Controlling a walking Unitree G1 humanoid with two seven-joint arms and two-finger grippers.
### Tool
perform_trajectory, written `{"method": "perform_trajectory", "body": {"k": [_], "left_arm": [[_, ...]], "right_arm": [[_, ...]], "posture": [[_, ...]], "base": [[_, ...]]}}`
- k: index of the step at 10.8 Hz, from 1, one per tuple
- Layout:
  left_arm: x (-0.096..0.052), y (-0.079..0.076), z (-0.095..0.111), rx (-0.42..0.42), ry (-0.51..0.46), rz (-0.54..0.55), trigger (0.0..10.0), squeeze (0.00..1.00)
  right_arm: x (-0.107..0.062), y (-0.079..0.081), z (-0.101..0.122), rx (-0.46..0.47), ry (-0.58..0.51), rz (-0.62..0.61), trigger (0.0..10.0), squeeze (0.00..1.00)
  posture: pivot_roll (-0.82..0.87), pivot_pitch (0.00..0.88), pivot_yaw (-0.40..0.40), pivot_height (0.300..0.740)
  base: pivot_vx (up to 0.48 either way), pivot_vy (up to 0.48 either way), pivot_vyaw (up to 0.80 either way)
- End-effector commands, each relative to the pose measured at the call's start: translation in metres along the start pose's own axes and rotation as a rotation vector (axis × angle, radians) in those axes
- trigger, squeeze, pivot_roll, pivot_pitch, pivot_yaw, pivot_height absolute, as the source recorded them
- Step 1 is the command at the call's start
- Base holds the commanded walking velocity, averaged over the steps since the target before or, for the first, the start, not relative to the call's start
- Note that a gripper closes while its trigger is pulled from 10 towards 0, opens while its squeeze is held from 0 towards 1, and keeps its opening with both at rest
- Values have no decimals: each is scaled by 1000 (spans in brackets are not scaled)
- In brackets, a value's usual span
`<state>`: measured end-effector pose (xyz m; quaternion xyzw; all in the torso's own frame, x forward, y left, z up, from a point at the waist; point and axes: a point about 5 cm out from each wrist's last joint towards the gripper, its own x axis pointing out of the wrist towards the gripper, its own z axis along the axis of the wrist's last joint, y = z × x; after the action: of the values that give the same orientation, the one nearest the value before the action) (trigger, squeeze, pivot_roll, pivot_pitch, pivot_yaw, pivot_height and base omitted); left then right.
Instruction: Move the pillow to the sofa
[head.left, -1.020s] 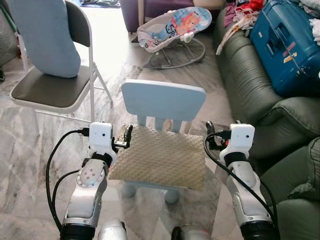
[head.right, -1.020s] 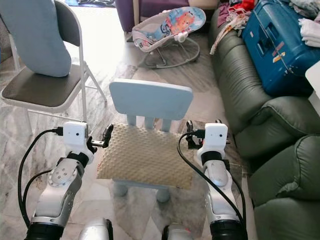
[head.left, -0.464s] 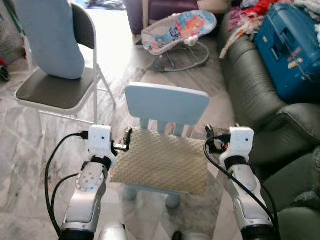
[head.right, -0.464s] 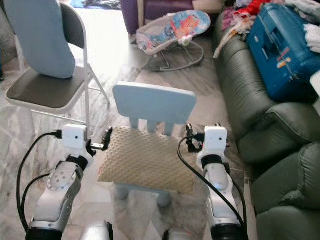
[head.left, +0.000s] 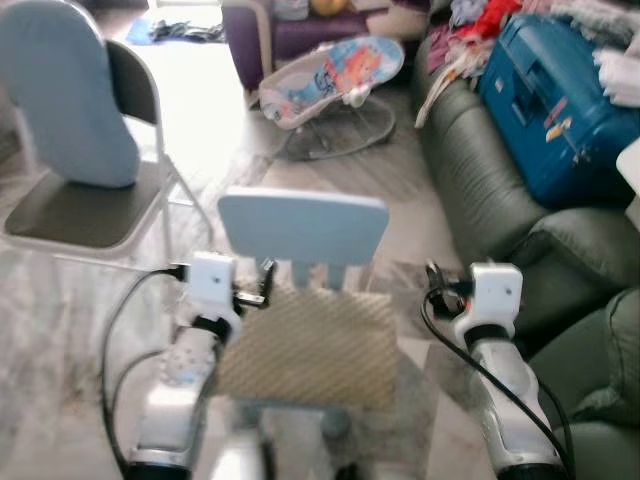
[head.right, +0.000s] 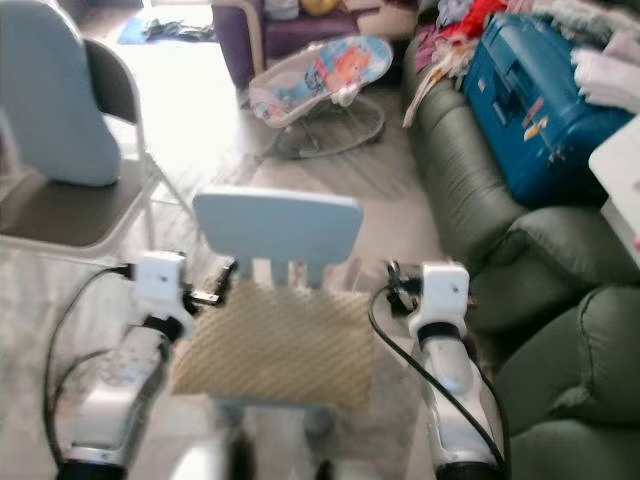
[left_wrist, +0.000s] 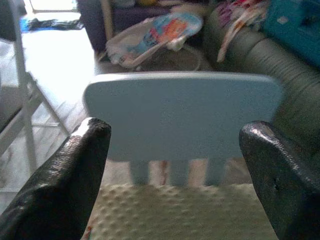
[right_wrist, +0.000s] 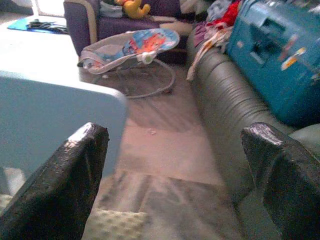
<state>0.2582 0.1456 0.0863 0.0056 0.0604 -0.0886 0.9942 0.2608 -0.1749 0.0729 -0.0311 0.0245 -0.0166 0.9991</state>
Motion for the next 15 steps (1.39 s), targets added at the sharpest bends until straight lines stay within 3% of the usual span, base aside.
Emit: {"method": "perform_trajectory", "body": {"k": [1,5,11,15], "left_arm": [[-1,2,1,4,1,21,10000,0],[-5,6,0,11,23,52,10000,0],[-6,5,0,6,47,39,10000,0],[-7,1,2,10,36,21,10000,0]], "right_arm": [[-1,0,0,-3,4,5,10000,0],[2,5,4,-4,-6,37,10000,0],[1,5,3,9,5,32,10000,0],[0,4,2,8,11,32,10000,0]], "posture": [[-11,184,-42,740],[-13,208,-25,740],[-14,225,-21,740],[-11,232,-25,740]], "base": [[0,0,0],[0,0,0],[0,443,0],[0,0,0]]}}
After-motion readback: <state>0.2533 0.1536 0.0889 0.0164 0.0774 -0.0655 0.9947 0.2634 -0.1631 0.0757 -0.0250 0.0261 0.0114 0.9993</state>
